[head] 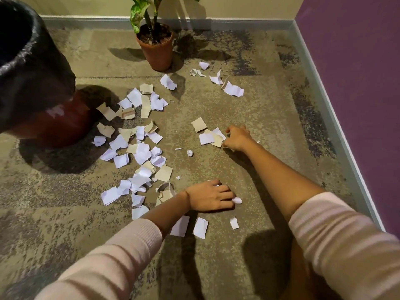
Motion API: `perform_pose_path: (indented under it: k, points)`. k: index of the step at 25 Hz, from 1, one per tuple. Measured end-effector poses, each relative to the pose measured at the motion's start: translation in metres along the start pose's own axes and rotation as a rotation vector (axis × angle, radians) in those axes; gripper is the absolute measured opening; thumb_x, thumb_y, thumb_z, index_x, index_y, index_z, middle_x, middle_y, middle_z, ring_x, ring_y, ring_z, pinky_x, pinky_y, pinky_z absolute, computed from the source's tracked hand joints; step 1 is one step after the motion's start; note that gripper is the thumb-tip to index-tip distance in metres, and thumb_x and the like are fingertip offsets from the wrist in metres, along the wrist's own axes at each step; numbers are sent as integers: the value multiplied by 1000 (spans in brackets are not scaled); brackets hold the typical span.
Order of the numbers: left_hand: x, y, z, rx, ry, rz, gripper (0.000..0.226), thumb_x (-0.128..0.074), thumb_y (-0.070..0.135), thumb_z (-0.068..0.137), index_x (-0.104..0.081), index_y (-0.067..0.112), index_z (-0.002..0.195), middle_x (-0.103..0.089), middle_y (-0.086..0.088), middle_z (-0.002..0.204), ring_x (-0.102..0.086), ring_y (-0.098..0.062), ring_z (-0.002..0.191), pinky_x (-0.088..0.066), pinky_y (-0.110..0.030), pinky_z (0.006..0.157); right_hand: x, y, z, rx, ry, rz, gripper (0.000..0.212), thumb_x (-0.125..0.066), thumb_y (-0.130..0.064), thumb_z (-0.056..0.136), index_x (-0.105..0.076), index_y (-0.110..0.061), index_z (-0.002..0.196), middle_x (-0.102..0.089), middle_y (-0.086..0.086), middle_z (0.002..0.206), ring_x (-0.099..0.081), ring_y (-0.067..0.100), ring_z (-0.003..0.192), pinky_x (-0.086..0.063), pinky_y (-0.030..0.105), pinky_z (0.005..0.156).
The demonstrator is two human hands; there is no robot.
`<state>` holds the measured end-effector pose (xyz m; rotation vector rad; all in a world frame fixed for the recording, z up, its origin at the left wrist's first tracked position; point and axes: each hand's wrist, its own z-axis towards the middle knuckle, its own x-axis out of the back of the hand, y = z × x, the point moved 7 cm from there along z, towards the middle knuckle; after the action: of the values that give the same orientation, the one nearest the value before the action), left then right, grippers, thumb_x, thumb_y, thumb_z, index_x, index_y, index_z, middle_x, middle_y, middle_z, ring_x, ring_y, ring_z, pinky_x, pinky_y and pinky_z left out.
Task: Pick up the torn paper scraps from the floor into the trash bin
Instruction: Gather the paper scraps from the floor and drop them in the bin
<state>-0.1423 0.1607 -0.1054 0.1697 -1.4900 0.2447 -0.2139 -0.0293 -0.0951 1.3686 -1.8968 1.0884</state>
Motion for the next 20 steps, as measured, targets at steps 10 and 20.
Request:
perform_pose_path:
  k: [10,20]
  points:
    - [11,-87,-67,640,1,-110,27,-50,10,85,-65,4,106,-62,-10,89,-62,-28,76,-52,-34,55,-23,-13,-5,3,-109,-86,33,-67,-17,75,-64,-4,105,-65,20,110,-65,35,96,-57,41,81]
    - [8,-121,-129,1195,-7,-522,17,-59,19,89,-57,12,104,-54,-8,110,-58,-32,98,-47,-37,72,-30,-42,1,82,-26,-41,103,-85,-39,66,-23,-18,146,-17,21,150,-20,41,139,-30,49,109]
